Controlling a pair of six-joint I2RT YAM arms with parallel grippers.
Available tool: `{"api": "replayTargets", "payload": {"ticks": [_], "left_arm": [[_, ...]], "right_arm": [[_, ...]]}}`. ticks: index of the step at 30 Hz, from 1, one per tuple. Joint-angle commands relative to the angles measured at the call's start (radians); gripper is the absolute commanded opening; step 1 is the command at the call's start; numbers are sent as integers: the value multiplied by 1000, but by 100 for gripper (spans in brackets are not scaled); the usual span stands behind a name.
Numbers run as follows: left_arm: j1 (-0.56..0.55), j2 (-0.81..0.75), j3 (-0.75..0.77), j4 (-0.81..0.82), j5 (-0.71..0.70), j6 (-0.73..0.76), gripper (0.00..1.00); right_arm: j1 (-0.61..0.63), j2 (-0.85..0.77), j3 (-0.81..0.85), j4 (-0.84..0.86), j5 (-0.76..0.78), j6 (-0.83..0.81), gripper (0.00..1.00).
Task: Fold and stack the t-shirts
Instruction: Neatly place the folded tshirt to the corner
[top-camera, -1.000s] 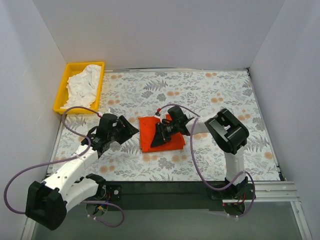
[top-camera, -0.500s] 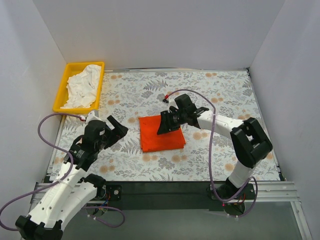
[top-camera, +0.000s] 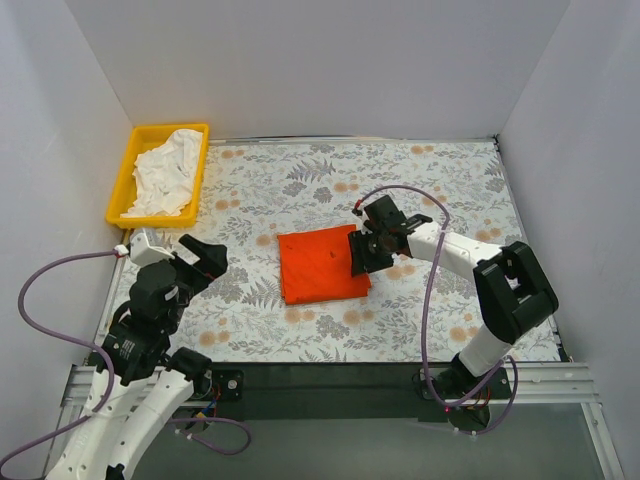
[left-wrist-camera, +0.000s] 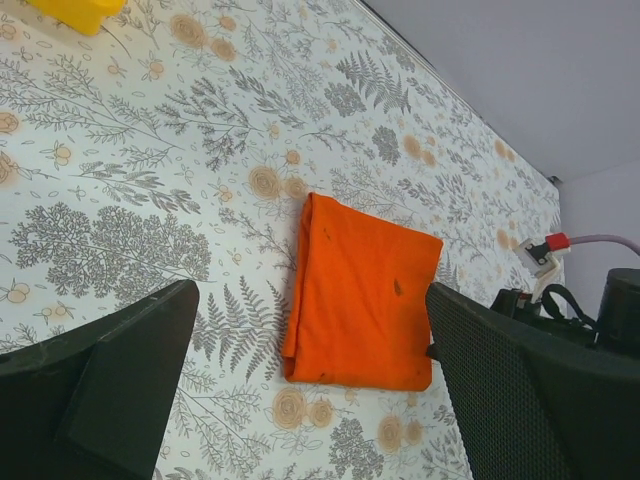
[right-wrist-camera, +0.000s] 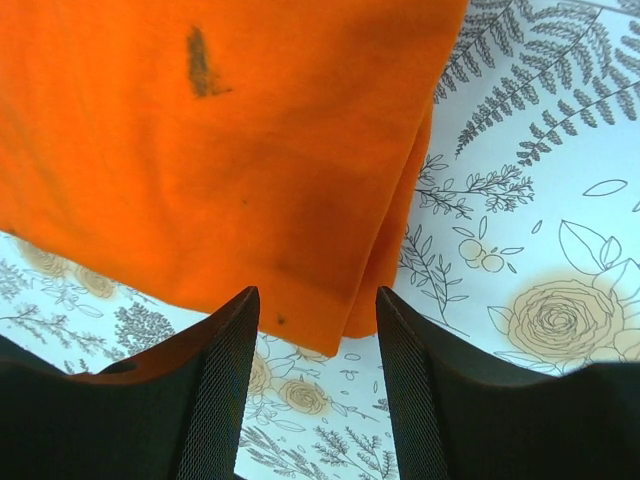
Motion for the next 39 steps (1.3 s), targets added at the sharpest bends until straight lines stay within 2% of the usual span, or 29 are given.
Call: {"api": "replayTargets", "payload": {"ticks": [1,10,13,16,17,19,20,26,28,32,34,35,39], "left_arm": [[6,-11,9,-7,-42,35,89],[6,24,-3,13,-3,42,89],[7,33,-14,23,4,49,89],[6,44,-19,42,14,63,89],[6,50,-20,53,17,66,89],[6,56,-23,63,28,75,89],[6,61,-25,73,36,77,89],[6,78,-33,103,66,97,88],[6,86,-34,111,77,106,88],[6,99,-37,131,96,118,88],[6,96,-33,134,103,123,88],[4,95,-33,134,106,127,88],[-13,80,-17,125,109,128,88]], "right_arm": [[2,32,7,4,7,2,49],[11,101,-31,54,-45,27,44],[14,108,-36,49,-40,24,38],[5,112,-30,34,-11,-5,20],[-16,113,-25,20,-6,-24,9],[-53,108,-22,2,32,-48,2],[-103,99,-16,-9,50,-64,1],[-354,84,73,-89,240,-243,1],[-400,98,134,-109,326,-298,1],[-553,138,214,-114,350,-323,3],[-589,141,238,-117,340,-315,14],[-619,133,243,-120,334,-309,24],[-639,55,217,-126,261,-158,42]]}}
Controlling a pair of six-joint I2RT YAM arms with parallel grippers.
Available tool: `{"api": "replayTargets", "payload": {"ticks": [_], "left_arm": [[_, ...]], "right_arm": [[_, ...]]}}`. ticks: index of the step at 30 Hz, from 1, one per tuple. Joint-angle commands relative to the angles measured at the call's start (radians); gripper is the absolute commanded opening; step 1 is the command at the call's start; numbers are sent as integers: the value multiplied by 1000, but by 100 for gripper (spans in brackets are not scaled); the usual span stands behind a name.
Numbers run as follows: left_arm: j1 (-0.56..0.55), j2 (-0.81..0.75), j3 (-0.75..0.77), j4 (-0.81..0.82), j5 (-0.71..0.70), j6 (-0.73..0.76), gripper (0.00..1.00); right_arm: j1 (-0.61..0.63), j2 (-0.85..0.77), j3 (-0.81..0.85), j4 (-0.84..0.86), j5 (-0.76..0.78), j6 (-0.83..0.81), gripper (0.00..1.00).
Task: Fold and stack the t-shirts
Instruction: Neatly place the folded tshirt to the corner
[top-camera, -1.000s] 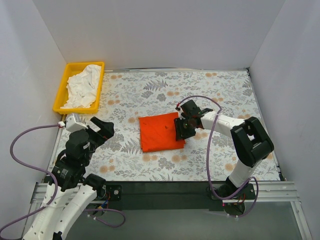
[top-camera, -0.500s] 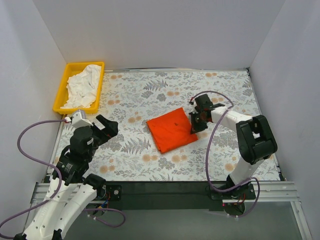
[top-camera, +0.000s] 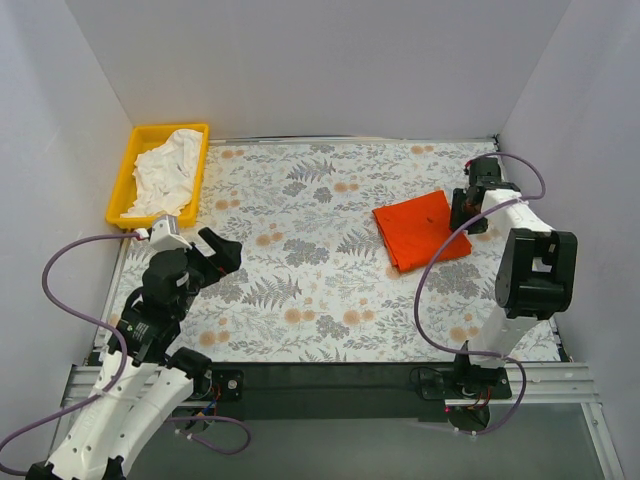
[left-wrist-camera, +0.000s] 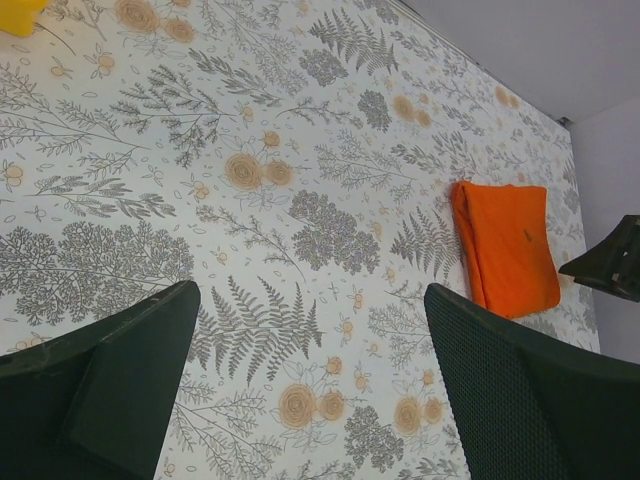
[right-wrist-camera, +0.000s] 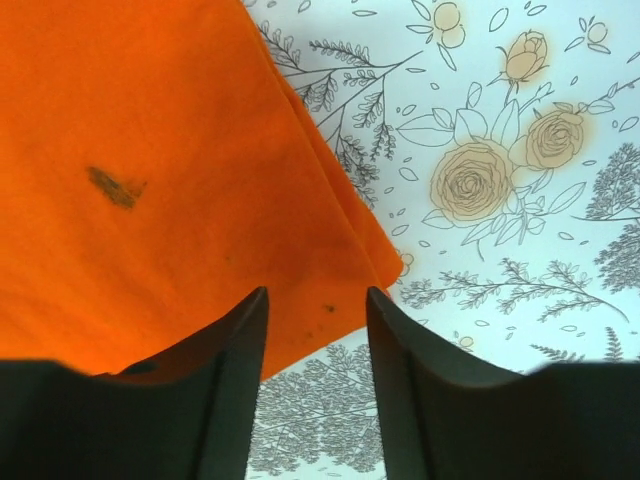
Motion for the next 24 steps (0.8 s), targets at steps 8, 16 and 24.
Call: {"api": "replayTargets", "payload": {"ticks": [8,16,24], "left_arm": [[-53,-46,32,-34,9,-7,87],[-100,-107,59,-84,8,-23,85],[-151,-141,90,-110,-2,-4,85]], "right_arm": [[2,-455,-394,175,-197,625,61],[2,-639,-755,456,-228,955,67],[8,-604,-884,681,-205,1099,64]]}}
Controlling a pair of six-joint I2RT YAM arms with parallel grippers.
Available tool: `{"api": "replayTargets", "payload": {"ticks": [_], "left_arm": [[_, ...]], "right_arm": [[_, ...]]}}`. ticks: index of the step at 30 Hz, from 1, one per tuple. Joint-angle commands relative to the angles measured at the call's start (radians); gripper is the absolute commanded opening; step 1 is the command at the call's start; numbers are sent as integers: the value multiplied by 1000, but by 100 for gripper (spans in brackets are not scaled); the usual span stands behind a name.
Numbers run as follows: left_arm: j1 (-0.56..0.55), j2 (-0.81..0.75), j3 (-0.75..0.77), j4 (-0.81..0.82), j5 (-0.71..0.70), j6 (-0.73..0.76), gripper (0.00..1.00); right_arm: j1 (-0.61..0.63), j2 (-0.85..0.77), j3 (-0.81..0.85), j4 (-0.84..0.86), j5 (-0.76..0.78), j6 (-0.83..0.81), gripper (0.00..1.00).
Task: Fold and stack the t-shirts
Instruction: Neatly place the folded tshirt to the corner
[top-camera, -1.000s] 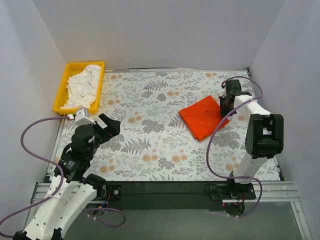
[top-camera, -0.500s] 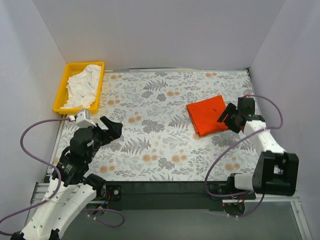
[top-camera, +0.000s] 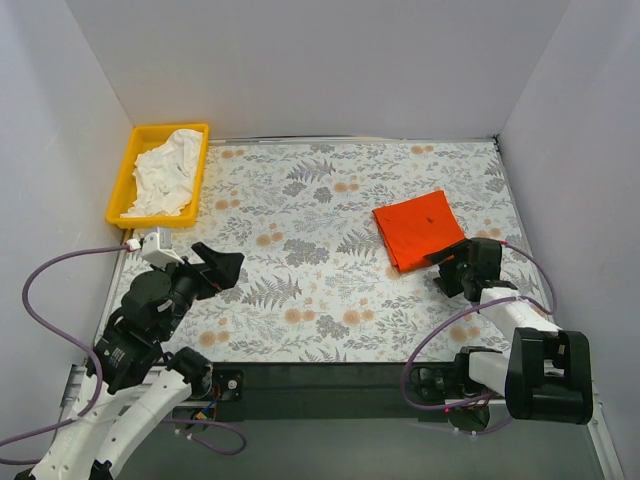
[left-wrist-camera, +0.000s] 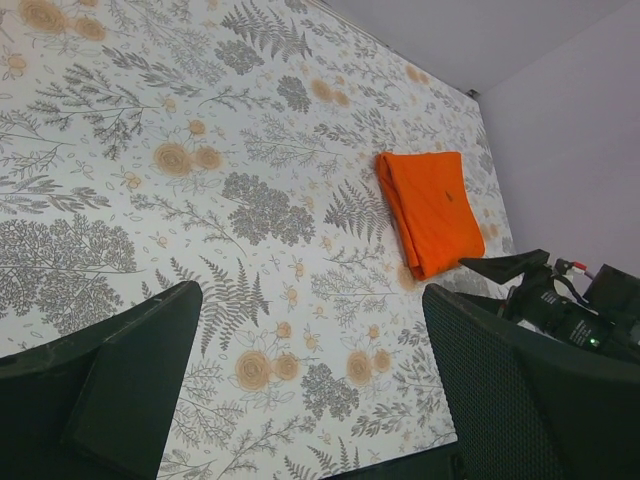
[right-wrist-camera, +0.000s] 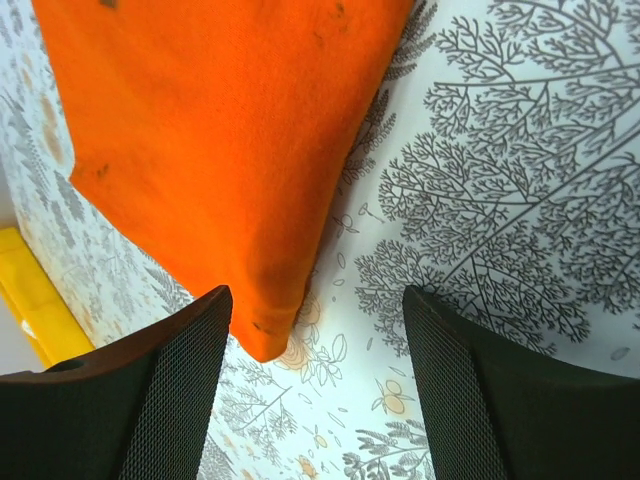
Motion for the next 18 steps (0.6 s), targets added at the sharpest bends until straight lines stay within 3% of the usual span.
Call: {"api": "replayTargets", "payload": {"ticks": [1,8,16,18], "left_arm": [[-18,-8,46,-29,-15,21,85],[-26,-23,76,-51,-20,43,84],[-29,-31,77,-60,-34,34,84],[-29,-26,70,-61,-34,18,84]], "right_arm": [[7,17,-30,165,27,106,63],[10,89,-70,254,63,168,54],[35,241,-33,361,45,210,52],[35,250,-37,383,45,226,43]]}}
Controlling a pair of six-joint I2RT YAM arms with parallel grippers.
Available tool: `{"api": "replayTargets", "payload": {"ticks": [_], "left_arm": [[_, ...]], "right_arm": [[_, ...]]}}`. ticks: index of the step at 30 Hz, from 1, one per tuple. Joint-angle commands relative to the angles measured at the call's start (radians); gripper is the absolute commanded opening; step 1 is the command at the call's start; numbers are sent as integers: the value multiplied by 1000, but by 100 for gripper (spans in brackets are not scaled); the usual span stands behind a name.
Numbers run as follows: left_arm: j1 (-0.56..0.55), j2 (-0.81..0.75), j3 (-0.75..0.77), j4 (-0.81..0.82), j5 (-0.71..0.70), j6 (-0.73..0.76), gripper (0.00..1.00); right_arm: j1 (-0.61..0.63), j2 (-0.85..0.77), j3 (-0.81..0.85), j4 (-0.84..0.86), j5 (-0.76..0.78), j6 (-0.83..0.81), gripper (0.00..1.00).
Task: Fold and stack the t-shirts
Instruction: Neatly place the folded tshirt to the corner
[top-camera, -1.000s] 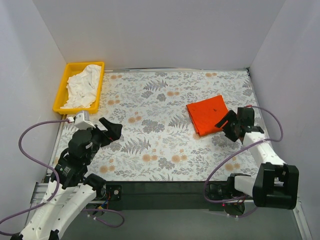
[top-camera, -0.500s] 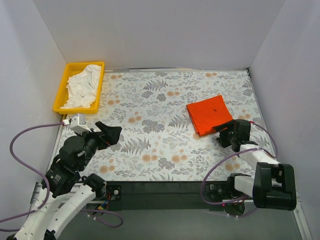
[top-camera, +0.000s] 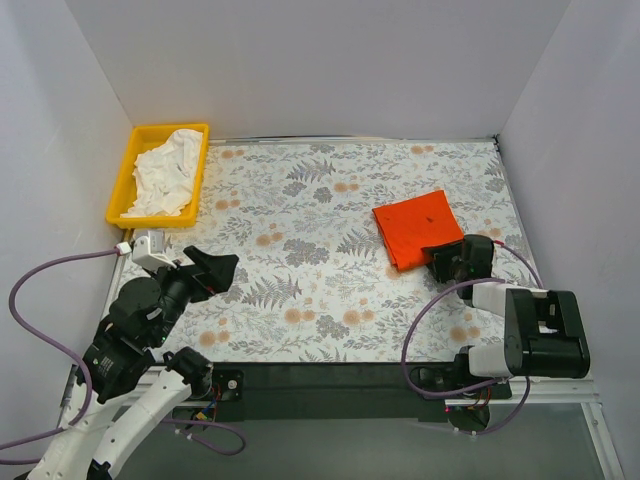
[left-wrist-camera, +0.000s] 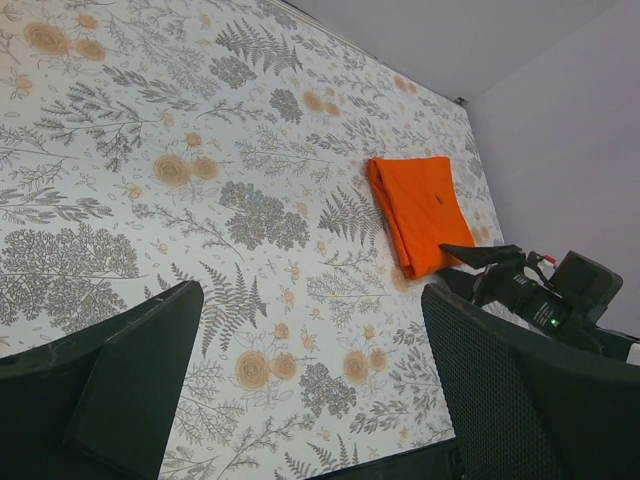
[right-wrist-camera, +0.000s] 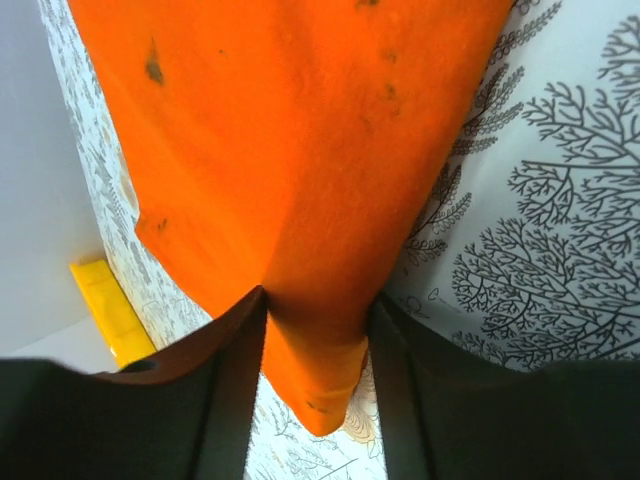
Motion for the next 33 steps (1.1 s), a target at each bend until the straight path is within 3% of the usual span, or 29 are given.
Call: {"api": "replayTargets", "payload": {"ticks": [1,4,6,16,25,33], "left_arm": [[-6,14,16,-21,-20,-9,84],[-6,29,-2,-7,-32,-39,83],[-6,38,-14,5,-41,-62,83],[-6,121,-33,12,-140,-168,81],[-4,253,-25,61,-201,-205,81],[-4,360,-15,110,-223,-217,81]], "right_arm": [[6,37,-3,15,29,37,40],[6,46,25,18,50,37,8],[3,55,42,18,82,37,1],[-123,159,233,70,256,105,1],[-172,538,620,98,145,92,1],[-190,738,878,90,86,56,1]]}}
